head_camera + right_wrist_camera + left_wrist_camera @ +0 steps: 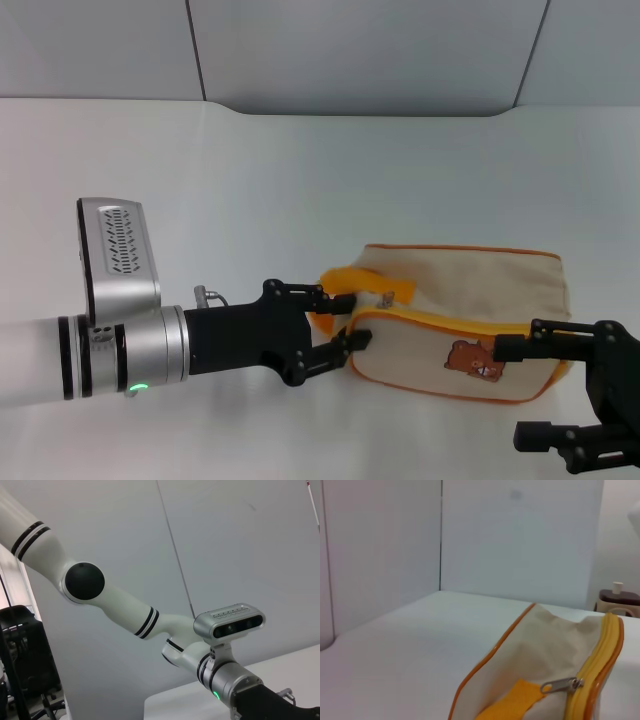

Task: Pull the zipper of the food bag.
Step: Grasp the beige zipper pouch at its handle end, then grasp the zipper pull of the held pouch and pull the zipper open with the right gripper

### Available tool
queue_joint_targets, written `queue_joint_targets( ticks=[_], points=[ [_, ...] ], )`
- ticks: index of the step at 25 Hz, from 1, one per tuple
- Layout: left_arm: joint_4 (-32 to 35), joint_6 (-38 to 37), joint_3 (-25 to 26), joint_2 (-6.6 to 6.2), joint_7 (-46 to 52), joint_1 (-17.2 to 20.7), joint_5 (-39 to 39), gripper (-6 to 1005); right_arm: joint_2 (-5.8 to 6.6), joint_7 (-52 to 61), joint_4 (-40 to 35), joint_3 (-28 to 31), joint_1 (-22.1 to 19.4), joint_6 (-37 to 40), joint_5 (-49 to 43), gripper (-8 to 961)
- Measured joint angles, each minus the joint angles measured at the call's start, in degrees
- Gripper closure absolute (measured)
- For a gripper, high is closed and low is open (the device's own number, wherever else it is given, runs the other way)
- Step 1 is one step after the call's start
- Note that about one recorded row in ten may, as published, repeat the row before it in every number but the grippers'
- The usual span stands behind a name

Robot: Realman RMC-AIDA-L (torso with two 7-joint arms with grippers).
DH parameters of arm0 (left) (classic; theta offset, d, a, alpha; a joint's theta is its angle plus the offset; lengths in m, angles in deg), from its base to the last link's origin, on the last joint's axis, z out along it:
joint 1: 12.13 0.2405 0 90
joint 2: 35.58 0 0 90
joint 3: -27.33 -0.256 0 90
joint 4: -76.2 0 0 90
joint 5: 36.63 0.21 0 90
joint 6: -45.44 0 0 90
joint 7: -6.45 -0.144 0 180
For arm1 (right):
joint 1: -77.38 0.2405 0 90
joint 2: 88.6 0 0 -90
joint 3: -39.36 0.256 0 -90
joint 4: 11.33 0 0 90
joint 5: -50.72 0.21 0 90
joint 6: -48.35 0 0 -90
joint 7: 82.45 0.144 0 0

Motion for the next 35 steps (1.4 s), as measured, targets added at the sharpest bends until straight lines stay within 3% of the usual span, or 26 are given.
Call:
queue_joint_targets(
  ticks=[4,7,12,19,22,23,24,28,35],
  points=[
    [-0.18,-0.44,0.04,0.00,-0.54,0.02,-1.29,465,0.09,-0.02,0.00,0.93,-0.05,-0.07,0.09,156],
    [-0.49,-0.76,0.03,0.00,-0.61,0.04,-2.25,727,0.15,-0.03,0.00,2.38,-0.19,-0.08,0.04,156],
    [-1.02,-1.32,-0.03,0.00,-0.61,-0.45,-2.39,887,0.19,-0.06,0.00,3.13,-0.38,-0.10,0.18,157],
    [-1.35,-2.82,0.08,0.00,-0.39,-1.05,-2.51,895,-0.07,-0.49,0.04,7.69,-0.64,-1.60,0.24,186],
    [0.99,-5.53,0.07,-0.15,1.50,-0.02,-2.49,898,-1.29,-2.67,-0.08,13.15,-1.05,-1.94,0.26,201],
    [2.67,-6.62,-0.09,-0.34,3.01,0.56,-2.38,899,-2.62,-6.09,-0.31,17.19,-1.60,-2.43,0.28,206],
    [4.04,-7.39,-0.30,-0.44,4.65,1.06,-2.11,900,-2.62,-6.09,-0.31,17.19,-1.60,-2.43,0.28,211],
    [11.76,-11.99,-1.74,-1.07,12.73,3.20,-1.22,904,-5.12,-14.90,0.37,22.05,-1.81,-5.87,0.35,230],
    [17.09,-17.10,-2.52,-1.58,17.68,4.43,-1.19,909,-5.40,-25.35,6.72,21.77,0.59,-10.92,0.25,264]
  ],
)
